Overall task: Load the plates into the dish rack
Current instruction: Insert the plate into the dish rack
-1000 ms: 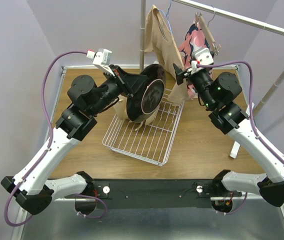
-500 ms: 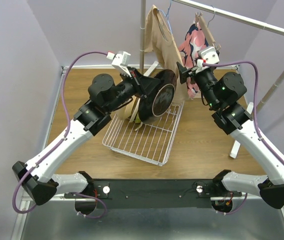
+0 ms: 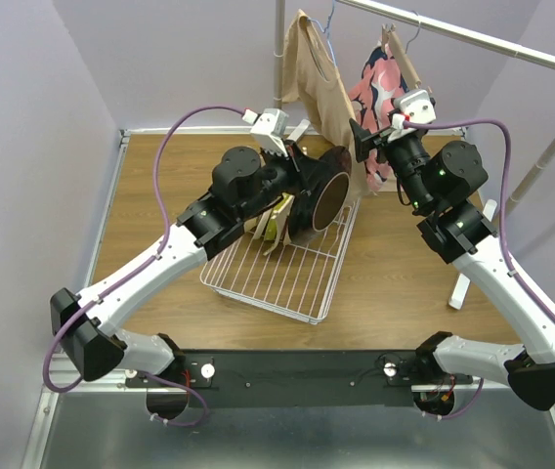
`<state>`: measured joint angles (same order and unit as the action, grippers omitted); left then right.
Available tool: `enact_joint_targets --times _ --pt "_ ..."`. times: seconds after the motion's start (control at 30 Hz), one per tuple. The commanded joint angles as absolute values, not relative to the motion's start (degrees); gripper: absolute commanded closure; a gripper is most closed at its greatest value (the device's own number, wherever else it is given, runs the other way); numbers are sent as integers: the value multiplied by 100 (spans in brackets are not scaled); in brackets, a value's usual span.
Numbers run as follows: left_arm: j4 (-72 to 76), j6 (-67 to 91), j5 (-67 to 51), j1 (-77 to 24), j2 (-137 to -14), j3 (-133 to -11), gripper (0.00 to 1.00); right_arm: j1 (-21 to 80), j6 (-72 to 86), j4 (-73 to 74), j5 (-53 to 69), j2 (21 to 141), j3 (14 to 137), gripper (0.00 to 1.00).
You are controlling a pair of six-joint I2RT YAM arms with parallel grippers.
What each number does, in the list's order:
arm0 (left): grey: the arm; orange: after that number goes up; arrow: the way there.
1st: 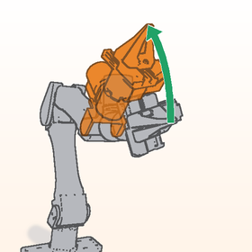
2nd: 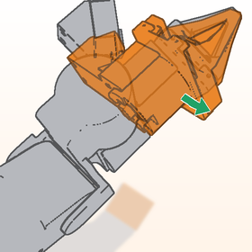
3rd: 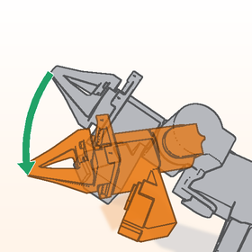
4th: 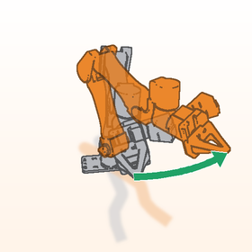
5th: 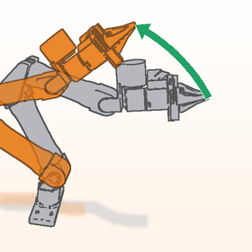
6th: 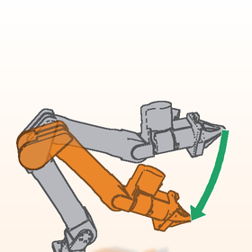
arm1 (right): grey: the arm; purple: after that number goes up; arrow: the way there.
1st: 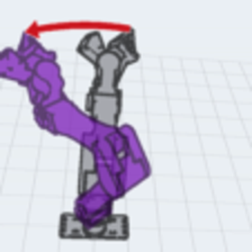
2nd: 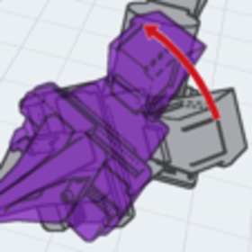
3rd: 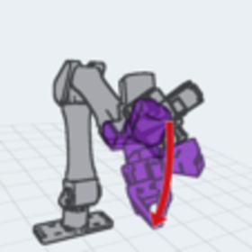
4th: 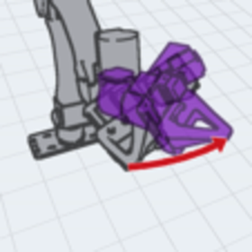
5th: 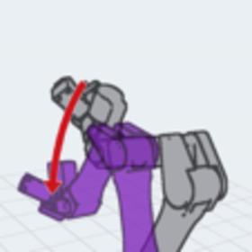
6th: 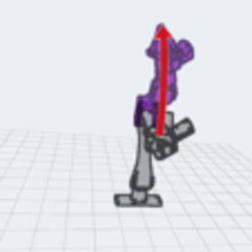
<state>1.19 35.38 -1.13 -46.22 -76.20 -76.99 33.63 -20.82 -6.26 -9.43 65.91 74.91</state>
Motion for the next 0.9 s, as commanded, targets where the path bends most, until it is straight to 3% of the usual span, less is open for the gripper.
enact_joint_targets --times 0.0,0.47,0.87 --pt "1099 3489 623 -4781 -7664 -7770 100 3305 -1951 -501 -817 6486 7585 13" --pt "1151 2911 1379 -5150 -8208 -7831 100 3243 -1899 -457 -756 6460 7541 13" --pt "1248 2927 1354 -5177 -8578 -7884 100 3173 -1828 -413 -721 6442 7488 13"
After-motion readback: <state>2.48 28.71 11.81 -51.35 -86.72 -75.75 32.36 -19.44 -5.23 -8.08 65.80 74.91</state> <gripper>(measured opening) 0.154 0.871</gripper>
